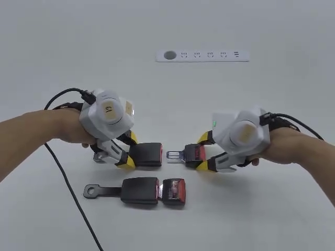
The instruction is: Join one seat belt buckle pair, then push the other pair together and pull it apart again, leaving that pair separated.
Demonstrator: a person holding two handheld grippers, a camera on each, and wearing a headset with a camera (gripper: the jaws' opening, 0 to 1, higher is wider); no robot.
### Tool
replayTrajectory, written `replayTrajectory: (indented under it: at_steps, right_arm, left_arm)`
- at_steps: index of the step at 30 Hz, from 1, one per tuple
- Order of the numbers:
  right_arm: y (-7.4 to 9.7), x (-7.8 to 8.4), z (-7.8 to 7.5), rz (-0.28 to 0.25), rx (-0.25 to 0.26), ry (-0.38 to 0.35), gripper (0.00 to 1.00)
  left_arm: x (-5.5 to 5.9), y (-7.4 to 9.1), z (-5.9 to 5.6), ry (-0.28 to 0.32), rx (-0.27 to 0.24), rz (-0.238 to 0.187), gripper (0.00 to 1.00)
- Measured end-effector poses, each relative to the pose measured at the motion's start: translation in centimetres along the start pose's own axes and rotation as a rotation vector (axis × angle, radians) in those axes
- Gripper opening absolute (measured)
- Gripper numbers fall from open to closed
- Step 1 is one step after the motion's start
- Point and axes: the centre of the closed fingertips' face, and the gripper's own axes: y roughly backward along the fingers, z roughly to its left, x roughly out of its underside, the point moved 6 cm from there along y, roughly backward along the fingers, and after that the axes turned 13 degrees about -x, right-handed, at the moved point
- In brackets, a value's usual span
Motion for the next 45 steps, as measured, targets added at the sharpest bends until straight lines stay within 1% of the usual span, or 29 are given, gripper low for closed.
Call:
replayTrajectory:
  at_steps: [2,8,10,16,18,26,28,33,37,45]
  right_arm:
    - [-0.1,-0.1,-0.2,0.000,-0.003,0.001,0.31]
    - [-0.6,-0.9,0.0,0.000,-0.009,0.002,0.31]
    - [-0.8,-1.0,-0.3,-0.001,-0.013,0.004,0.31]
    - [-1.0,-1.4,-0.1,-0.006,-0.014,0.006,0.31]
    - [-1.1,-1.4,-0.4,-0.004,-0.015,0.009,0.31]
    - [-1.5,-2.0,-0.2,-0.022,-0.015,0.005,0.31]
    - [-1.6,-2.0,-0.4,-0.018,-0.014,0.012,0.31]
    - [-1.5,-2.0,-0.2,-0.017,-0.006,0.010,0.31]
    - [-1.4,-2.0,-0.2,-0.026,0.000,0.005,0.31]
    - [-1.4,-2.1,-0.1,-0.037,-0.005,-0.005,0.30]
  left_arm:
    - [0.0,0.0,0.0,-0.001,0.000,0.000,0.32]
    - [-0.1,0.1,-0.1,0.002,0.000,-0.002,0.31]
    - [0.0,0.1,0.0,0.002,0.000,-0.002,0.31]
    - [0.1,0.0,0.1,0.006,-0.001,-0.006,0.31]
    - [0.1,0.0,0.1,0.006,-0.001,-0.007,0.31]
    - [-0.1,0.1,0.0,0.006,-0.003,-0.007,0.31]
    - [-0.1,0.1,0.0,0.004,-0.004,-0.008,0.31]
    - [0.0,0.1,0.0,0.006,-0.006,-0.011,0.31]
    - [0.0,0.1,0.0,0.006,-0.011,-0.014,0.31]
    - [0.3,0.0,0.2,-0.001,-0.014,-0.024,0.31]
